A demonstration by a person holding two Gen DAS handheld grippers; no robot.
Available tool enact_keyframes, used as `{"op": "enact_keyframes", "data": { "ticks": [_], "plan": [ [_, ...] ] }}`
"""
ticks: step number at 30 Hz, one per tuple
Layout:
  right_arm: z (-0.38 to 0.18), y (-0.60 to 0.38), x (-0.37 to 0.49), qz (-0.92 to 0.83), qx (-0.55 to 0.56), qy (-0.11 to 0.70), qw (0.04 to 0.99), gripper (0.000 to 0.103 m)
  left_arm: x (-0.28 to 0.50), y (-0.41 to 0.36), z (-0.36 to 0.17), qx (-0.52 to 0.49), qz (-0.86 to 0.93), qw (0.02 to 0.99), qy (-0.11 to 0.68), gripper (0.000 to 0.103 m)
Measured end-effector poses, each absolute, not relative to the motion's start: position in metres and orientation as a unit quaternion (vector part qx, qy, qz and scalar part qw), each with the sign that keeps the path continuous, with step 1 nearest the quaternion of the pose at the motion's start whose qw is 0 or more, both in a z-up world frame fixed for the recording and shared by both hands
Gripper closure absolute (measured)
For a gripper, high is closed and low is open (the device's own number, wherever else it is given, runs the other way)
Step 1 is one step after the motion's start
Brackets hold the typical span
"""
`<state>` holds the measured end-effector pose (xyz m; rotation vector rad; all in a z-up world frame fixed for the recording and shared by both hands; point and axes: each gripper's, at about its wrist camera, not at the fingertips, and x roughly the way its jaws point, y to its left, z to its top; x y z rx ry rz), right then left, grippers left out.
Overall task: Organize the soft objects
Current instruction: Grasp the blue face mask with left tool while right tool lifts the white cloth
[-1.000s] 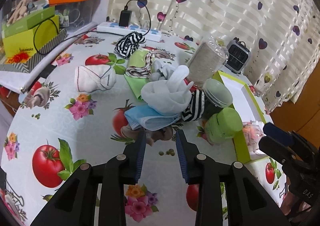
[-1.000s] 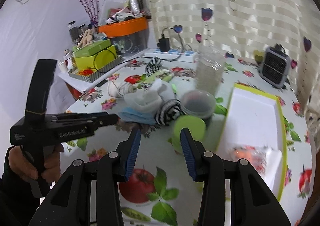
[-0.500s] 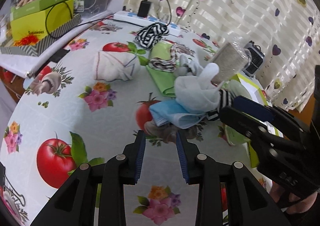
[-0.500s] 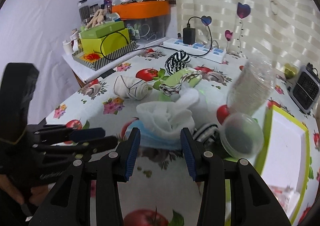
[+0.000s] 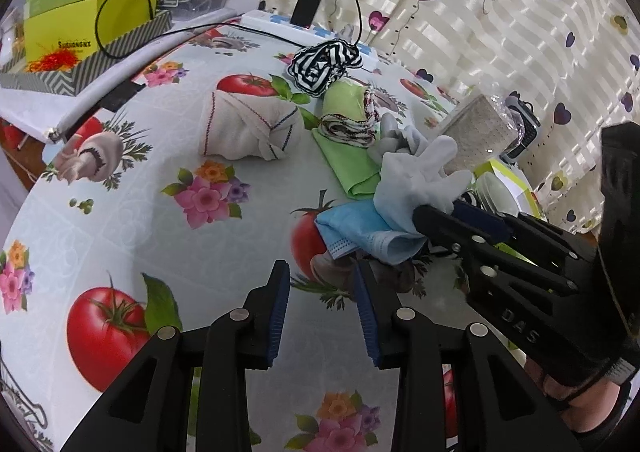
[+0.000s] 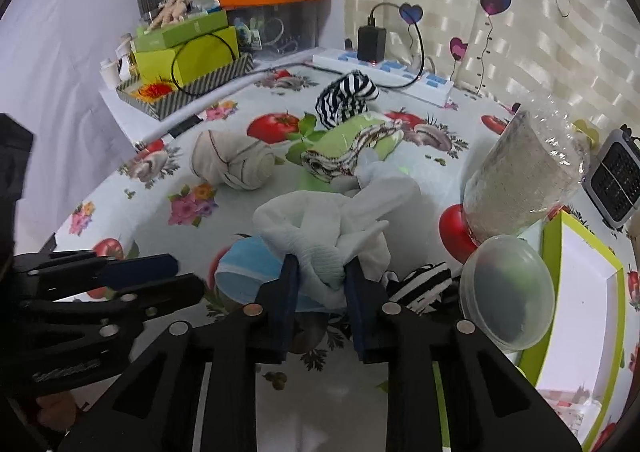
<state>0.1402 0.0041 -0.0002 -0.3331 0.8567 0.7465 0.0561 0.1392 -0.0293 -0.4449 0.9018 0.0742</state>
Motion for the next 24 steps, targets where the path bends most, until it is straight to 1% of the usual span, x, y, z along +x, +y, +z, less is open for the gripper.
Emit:
{"op": "enact_keyframes", "data": {
  "ticks": [8, 12, 14, 17, 20, 24],
  "plan": [
    [0.047, -0.03, 0.12, 0.367, -0.107, 0.343, 0.858, 0.081, 0.072, 0.141, -0.029, -0.229, 0.021, 0.876, 0.425, 0.068],
    [0.059, -0.048, 0.117, 0.359, -0.09, 0.334, 0.867, 0.081, 0.075, 0.141, -0.017, -0.231, 0.013, 0.885, 0.404, 0.067],
    [0.063, -0.056, 0.115, 0.353, -0.087, 0.329, 0.871, 0.081, 0.076, 0.143, -0.01, -0.23, 0.009, 0.892, 0.389, 0.064],
    [0.068, -0.066, 0.113, 0.347, -0.081, 0.325, 0.876, 0.081, 0.082, 0.145, -0.006, -0.231, 0.008, 0.894, 0.383, 0.063],
    [0.07, -0.073, 0.112, 0.343, -0.076, 0.322, 0.879, 0.081, 0.093, 0.141, -0.009, -0.221, 0.006, 0.894, 0.39, 0.062],
    [0.071, -0.08, 0.112, 0.341, -0.072, 0.321, 0.88, 0.081, 0.11, 0.133, -0.031, -0.198, 0.005, 0.884, 0.423, 0.062]
  ]
}}
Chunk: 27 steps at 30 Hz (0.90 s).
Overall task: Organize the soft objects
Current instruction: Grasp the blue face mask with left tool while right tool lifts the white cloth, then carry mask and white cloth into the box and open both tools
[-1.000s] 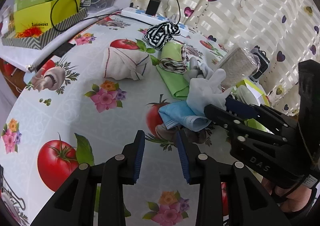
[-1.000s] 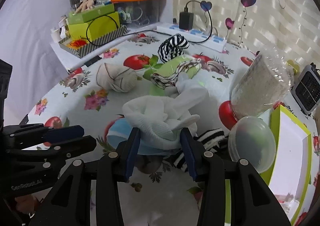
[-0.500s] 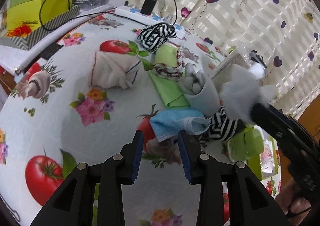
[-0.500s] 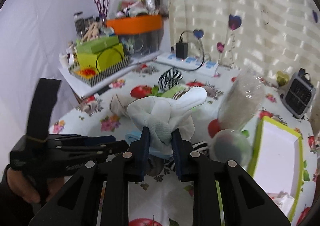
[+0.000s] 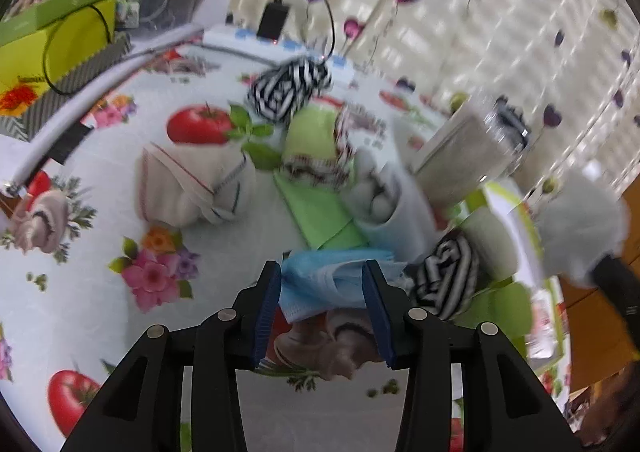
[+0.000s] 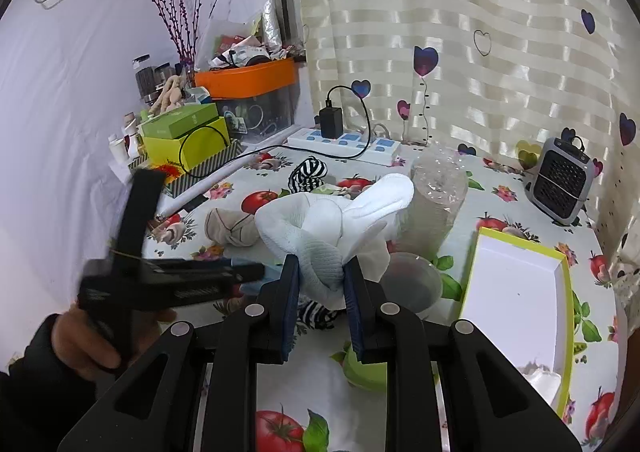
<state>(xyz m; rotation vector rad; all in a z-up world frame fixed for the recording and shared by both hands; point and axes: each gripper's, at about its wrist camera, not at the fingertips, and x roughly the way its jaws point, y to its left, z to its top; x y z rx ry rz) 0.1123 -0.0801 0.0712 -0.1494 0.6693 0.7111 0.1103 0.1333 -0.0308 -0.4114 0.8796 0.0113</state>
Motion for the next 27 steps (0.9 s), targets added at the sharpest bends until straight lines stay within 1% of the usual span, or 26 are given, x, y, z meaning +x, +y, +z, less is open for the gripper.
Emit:
{"op": "enact_keyframes", "data": {
  "ticks": [3, 9, 10, 11, 14, 20, 27],
  "plan": [
    [0.071, -0.086, 0.111, 0.339, -0.068, 0.322, 0.881, 0.081, 0.114, 0.127, -0.044, -0.184, 0.004, 0.879, 0.44, 0.061],
    [0.069, -0.097, 0.111, 0.334, -0.059, 0.323, 0.884, 0.081, 0.113, 0.114, -0.046, -0.139, 0.015, 0.892, 0.431, 0.061],
    [0.069, -0.099, 0.111, 0.334, -0.058, 0.322, 0.884, 0.081, 0.114, 0.112, -0.046, -0.131, 0.02, 0.893, 0.431, 0.066],
    [0.069, -0.102, 0.11, 0.333, -0.056, 0.323, 0.884, 0.081, 0.113, 0.11, -0.046, -0.126, 0.025, 0.893, 0.431, 0.077],
    [0.069, -0.109, 0.107, 0.328, -0.053, 0.322, 0.887, 0.081, 0.11, 0.109, -0.046, -0.119, 0.034, 0.895, 0.429, 0.087],
    [0.071, -0.128, 0.101, 0.316, -0.043, 0.319, 0.892, 0.081, 0.094, 0.115, -0.033, -0.14, 0.038, 0.901, 0.409, 0.092],
    [0.072, -0.149, 0.097, 0.304, -0.028, 0.319, 0.897, 0.08, 0.073, 0.114, -0.007, -0.144, 0.042, 0.91, 0.385, 0.092]
  ]
}}
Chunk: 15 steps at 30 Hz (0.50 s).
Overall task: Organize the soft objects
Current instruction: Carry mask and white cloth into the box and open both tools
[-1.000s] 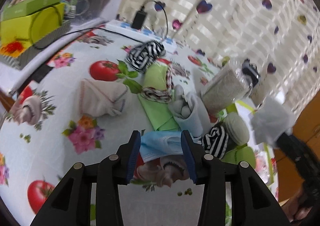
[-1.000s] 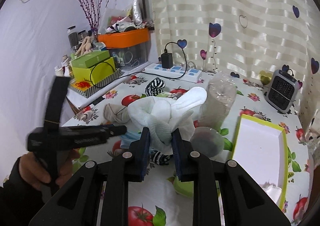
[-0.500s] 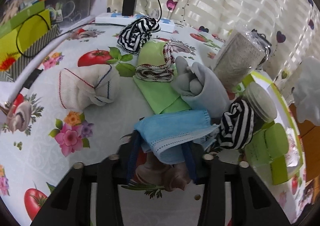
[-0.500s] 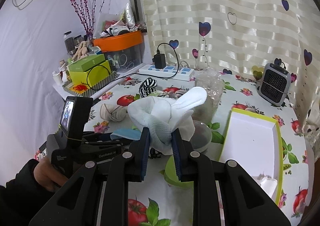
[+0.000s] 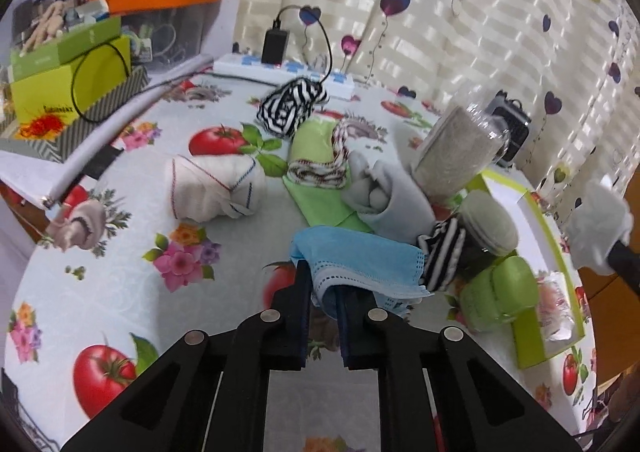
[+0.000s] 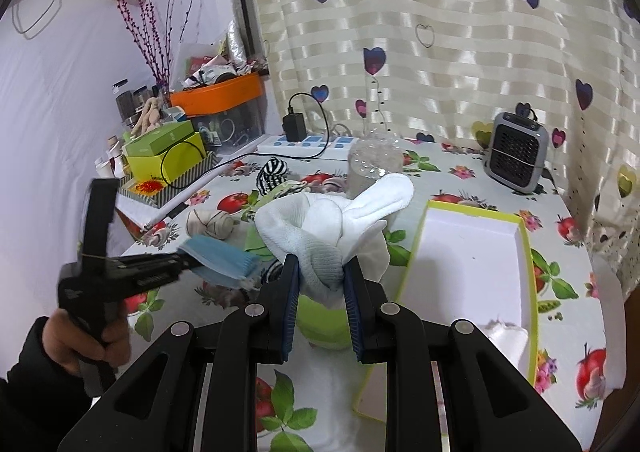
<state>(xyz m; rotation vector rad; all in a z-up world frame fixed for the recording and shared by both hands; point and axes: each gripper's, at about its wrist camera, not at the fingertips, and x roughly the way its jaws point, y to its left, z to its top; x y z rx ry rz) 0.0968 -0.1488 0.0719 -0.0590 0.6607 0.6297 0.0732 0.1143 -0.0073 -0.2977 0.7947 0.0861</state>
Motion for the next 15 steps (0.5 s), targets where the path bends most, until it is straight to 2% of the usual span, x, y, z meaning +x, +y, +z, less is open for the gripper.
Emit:
{"op": "enact_keyframes", "data": {
  "ticks": [15],
  "plan": [
    [0.076, -0.208, 0.099, 0.244, 0.003, 0.314, 0.917, 0.08, 0.062, 0.057, 0.051, -0.113, -0.014, 0.93, 0.348, 0.092]
  ]
}}
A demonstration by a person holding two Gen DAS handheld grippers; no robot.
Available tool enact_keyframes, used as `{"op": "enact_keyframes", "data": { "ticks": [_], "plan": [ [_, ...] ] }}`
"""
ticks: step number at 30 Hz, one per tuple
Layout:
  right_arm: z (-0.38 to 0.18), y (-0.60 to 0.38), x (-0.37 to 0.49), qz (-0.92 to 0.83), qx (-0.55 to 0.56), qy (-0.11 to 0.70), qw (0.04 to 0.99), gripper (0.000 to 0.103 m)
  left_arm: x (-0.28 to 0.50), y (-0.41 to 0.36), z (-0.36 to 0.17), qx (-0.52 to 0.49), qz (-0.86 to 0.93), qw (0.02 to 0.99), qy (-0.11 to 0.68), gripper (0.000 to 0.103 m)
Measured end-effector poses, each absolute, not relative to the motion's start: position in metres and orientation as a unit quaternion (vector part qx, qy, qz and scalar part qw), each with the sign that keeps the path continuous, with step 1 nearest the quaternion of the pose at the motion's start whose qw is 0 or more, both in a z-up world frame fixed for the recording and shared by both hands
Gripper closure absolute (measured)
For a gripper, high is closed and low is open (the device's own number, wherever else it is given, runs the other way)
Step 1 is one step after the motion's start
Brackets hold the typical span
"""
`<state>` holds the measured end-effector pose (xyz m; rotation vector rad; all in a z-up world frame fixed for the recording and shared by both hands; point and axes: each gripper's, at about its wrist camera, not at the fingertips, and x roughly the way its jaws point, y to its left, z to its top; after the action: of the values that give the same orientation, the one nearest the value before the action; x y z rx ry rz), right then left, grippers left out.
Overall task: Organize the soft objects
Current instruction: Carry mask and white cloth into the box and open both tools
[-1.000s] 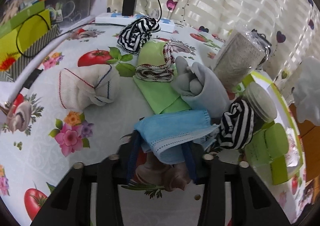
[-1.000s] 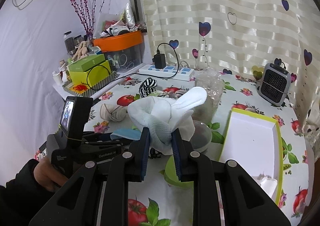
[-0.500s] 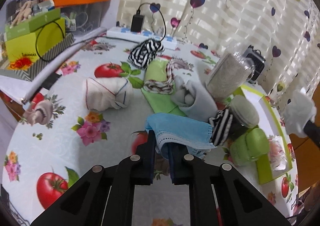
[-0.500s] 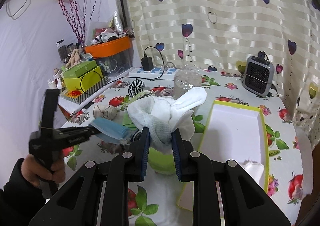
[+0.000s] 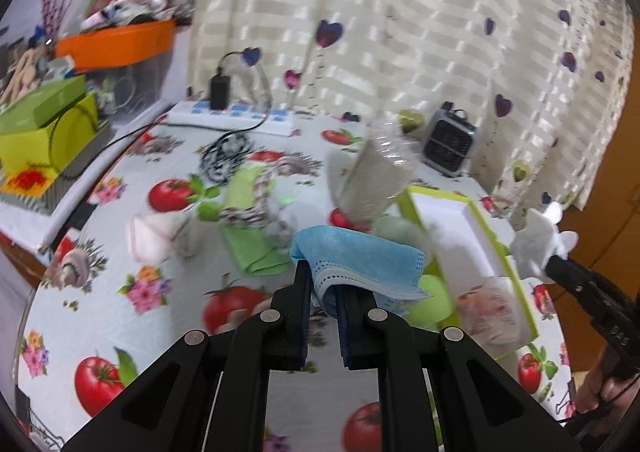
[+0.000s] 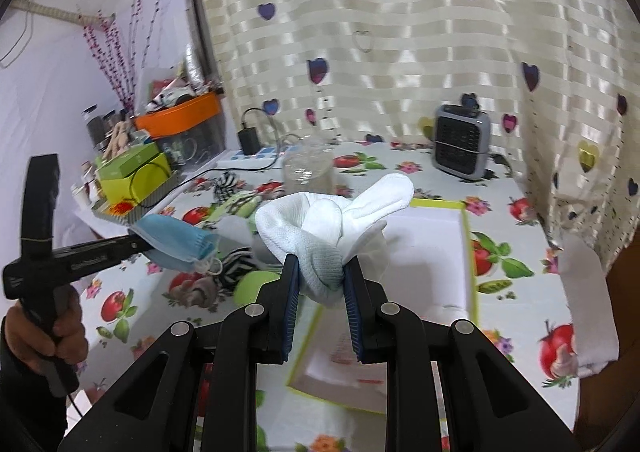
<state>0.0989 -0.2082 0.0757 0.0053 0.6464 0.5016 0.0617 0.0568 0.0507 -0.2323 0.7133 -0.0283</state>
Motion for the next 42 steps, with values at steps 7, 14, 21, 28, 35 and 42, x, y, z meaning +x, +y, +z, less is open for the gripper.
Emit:
{"op": "enact_keyframes", "data": {
  "ticks": [7, 14, 21, 28, 35, 42],
  "plan": [
    [0.06, -0.235, 0.12, 0.21, 0.013, 0.335, 0.918, 0.08, 0.079, 0.002, 0.066, -0.082, -0.066, 0.933, 0.343, 0.092],
    [0.036, -0.254, 0.144, 0.188, 0.018, 0.366, 0.911, 0.08, 0.111, -0.056, 0.055, -0.061, -0.108, 0.923, 0.365, 0.091],
    [0.013, -0.26, 0.17, 0.18, 0.009, 0.398, 0.9, 0.08, 0.148, -0.097, 0.029, -0.04, -0.117, 0.909, 0.397, 0.091],
    [0.001, -0.266, 0.185, 0.168, 0.007, 0.415, 0.894, 0.08, 0.164, -0.116, 0.025, -0.026, -0.12, 0.907, 0.402, 0.091],
    [-0.002, -0.269, 0.191, 0.161, -0.002, 0.431, 0.888, 0.078, 0.177, -0.131, 0.028, -0.001, -0.134, 0.91, 0.393, 0.091],
    [0.006, -0.27, 0.179, 0.164, -0.01, 0.422, 0.891, 0.059, 0.2, -0.132, 0.01, -0.003, -0.131, 0.894, 0.429, 0.084]
  ]
}}
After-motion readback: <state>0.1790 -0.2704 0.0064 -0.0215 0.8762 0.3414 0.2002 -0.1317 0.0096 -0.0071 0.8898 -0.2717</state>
